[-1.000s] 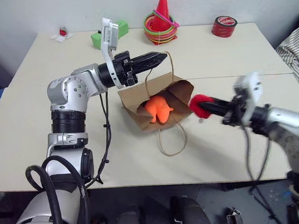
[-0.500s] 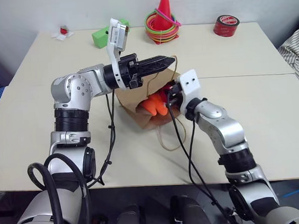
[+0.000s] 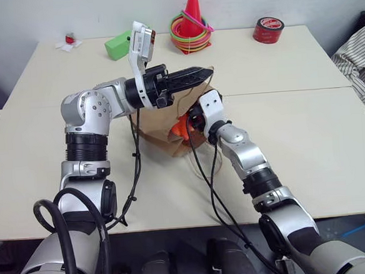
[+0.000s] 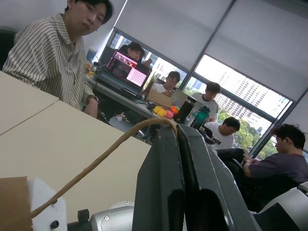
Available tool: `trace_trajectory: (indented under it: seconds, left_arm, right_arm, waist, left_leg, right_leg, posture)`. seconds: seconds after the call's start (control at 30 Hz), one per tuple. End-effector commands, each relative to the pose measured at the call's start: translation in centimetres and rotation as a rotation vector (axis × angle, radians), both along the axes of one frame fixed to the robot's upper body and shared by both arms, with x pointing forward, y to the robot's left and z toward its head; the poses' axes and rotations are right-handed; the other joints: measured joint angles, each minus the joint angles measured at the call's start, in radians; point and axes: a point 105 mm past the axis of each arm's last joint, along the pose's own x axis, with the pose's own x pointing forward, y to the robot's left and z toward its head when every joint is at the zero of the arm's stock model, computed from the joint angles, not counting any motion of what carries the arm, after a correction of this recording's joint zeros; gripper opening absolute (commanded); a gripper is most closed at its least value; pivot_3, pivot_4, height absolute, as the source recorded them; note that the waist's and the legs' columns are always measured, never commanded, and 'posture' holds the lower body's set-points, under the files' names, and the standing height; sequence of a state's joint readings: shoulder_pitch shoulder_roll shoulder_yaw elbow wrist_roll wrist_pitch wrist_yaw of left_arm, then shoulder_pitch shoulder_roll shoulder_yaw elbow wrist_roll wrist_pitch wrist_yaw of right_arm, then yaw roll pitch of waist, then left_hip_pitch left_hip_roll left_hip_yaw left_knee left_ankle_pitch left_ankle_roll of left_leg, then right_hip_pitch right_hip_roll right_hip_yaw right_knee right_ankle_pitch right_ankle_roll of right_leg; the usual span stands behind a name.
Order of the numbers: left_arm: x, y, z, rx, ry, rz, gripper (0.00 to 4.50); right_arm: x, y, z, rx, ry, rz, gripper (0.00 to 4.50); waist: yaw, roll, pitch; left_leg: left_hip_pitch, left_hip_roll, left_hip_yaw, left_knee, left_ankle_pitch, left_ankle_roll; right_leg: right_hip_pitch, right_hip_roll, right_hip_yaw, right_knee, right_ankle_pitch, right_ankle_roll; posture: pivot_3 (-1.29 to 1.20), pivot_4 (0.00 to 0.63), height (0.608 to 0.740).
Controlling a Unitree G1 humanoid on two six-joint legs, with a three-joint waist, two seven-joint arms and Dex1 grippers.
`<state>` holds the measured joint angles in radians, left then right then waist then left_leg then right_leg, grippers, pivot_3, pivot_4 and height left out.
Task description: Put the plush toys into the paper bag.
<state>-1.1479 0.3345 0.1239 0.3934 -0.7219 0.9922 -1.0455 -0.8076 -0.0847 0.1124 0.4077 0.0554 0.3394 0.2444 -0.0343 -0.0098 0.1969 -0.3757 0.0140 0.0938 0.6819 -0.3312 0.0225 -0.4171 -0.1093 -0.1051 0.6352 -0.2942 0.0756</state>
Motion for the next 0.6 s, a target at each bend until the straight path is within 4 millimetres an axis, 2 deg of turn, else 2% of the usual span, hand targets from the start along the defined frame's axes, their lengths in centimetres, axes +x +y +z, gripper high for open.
trace_trajectory:
  seconds: [0.03, 0.13, 0.17, 0.3, 0.43, 0.53, 0.6]
  left_arm:
    - [0.1, 1.0, 1.7, -0.039, -0.069, 0.048, 0.0]
    - [0.3, 1.3, 1.8, -0.049, -0.065, 0.064, 0.0]
    - [0.2, 1.4, 1.8, -0.049, -0.067, 0.063, 0.0]
    - [0.1, 1.4, 1.6, -0.048, -0.068, 0.065, 0.0]
    - [-0.1, 1.6, 1.6, -0.045, -0.071, 0.064, 0.0]
    - [-0.2, 1.5, 1.6, -0.041, -0.076, 0.059, 0.0]
    - [-0.3, 1.4, 1.6, -0.039, -0.076, 0.055, 0.0]
  right_arm:
    - [-3.1, 0.5, 3.9, 0.09, -0.015, 0.197, 3.32]
    - [-5.7, -0.2, 4.6, 0.102, 0.052, 0.323, 4.34]
    - [-6.2, -0.7, 4.6, 0.087, 0.057, 0.327, 4.45]
    - [-7.5, -2.4, 4.8, 0.077, 0.084, 0.337, 4.45]
    - [-11.7, -5.2, 3.2, 0.152, 0.291, 0.516, 4.45]
    - [-10.5, -7.7, 1.4, 0.106, 0.353, 0.357, 4.45]
    - [-10.1, -8.3, -0.1, 0.087, 0.415, 0.305, 4.45]
  waist:
    - [0.003, 0.0, 0.0]
    - [0.007, 0.0, 0.0]
    - [0.008, 0.0, 0.0]
    - [0.009, 0.0, 0.0]
    - [0.019, 0.0, 0.0]
    - [0.022, 0.0, 0.0]
    - [0.019, 0.0, 0.0]
  left_leg:
    - [0.0, 0.0, 0.0, 0.0, 0.0, 0.0]
    - [-0.001, 0.0, -0.001, 0.0, 0.0, 0.0]
    - [-0.001, -0.001, -0.001, 0.0, 0.0, 0.0]
    - [-0.001, -0.001, -0.001, 0.0, 0.0, 0.0]
    - [-0.001, -0.001, -0.001, -0.001, 0.0, 0.0]
    - [-0.001, -0.001, 0.0, -0.001, -0.001, 0.002]
    - [0.0, -0.001, 0.001, 0.0, -0.001, 0.002]
  right_leg:
    - [0.0, 0.0, 0.0, 0.0, 0.0, 0.0]
    - [0.0, -0.001, 0.0, 0.0, 0.0, 0.0]
    - [0.0, -0.001, -0.001, -0.001, 0.0, 0.0]
    - [0.0, -0.001, -0.001, 0.0, 0.0, 0.0]
    - [0.0, -0.001, -0.001, -0.002, 0.0, 0.0]
    - [0.001, -0.001, -0.001, -0.004, 0.0, 0.0]
    - [0.001, -0.001, 0.0, -0.003, 0.001, 0.001]
  posture:
    - [0.0, 0.15, 0.74]
    - [0.0, 0.15, 0.74]
    - [0.0, 0.15, 0.74]
    - [0.0, 0.15, 0.74]
    - [0.0, 0.15, 0.74]
    - [0.0, 0.15, 0.74]
    - [0.0, 0.15, 0.74]
